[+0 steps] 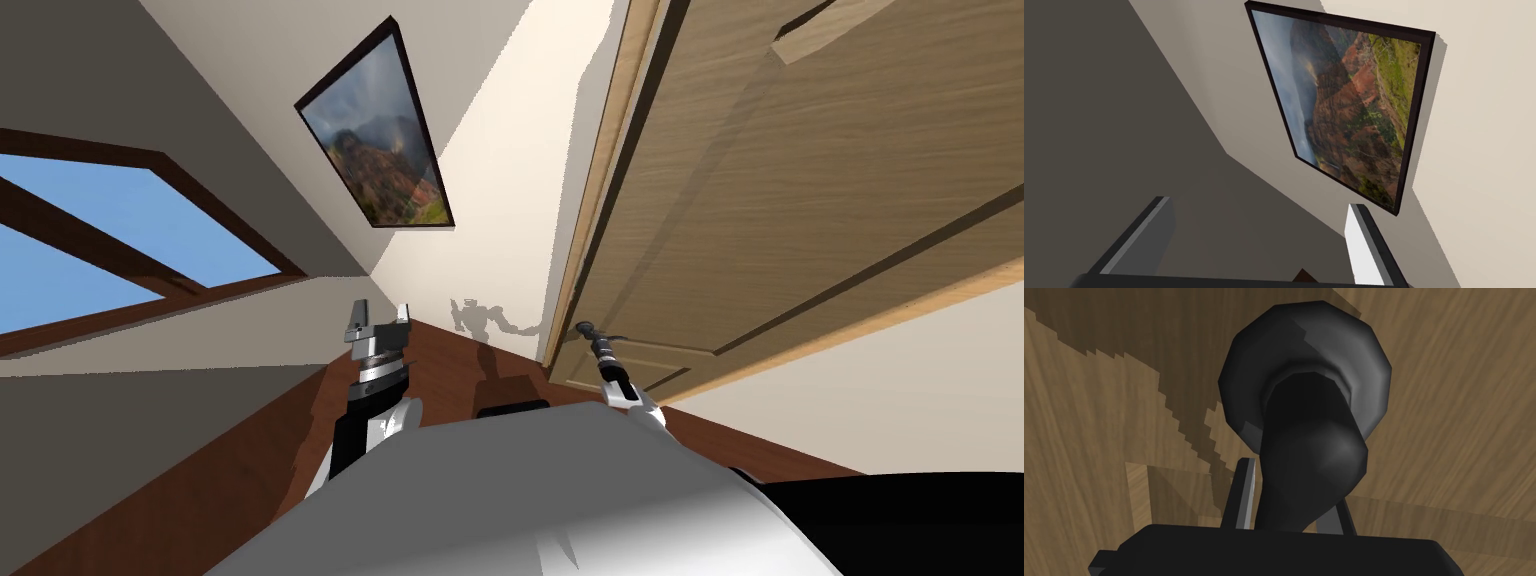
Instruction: Pull the door open
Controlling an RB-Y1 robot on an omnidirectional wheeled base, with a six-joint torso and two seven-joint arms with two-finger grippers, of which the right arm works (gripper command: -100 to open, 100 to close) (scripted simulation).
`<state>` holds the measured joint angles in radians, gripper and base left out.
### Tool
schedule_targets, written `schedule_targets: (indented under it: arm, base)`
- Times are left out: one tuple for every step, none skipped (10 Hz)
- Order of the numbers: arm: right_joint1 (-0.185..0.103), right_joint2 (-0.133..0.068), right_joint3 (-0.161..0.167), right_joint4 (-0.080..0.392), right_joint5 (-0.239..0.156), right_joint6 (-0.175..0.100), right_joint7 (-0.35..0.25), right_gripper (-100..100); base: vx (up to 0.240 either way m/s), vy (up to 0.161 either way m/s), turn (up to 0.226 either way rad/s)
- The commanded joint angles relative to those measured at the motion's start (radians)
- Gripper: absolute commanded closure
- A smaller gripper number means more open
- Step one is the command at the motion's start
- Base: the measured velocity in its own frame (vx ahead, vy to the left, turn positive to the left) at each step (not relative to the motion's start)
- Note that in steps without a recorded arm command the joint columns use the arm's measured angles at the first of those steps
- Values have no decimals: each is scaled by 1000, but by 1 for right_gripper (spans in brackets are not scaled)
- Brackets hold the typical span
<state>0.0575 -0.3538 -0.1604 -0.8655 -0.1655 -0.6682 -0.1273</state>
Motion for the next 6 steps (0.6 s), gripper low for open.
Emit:
schedule_targets:
  arm:
    - [12,-14,22,-8,8,-13,-23,100]
    - [16,-19,29,-11,11,-17,-31,100]
    - [21,-25,37,-13,13,-20,-40,100]
    - [18,-21,32,-10,11,-16,-35,100]
    - [32,-30,51,-13,17,-29,-53,100]
    - [35,-34,55,-14,18,-33,-57,100]
  base:
    - [-241,-24,149]
    - [-253,-40,122]
    - [-240,-66,86]
    - [-104,-26,32]
    - [-106,-4,91]
    - [-168,-36,93]
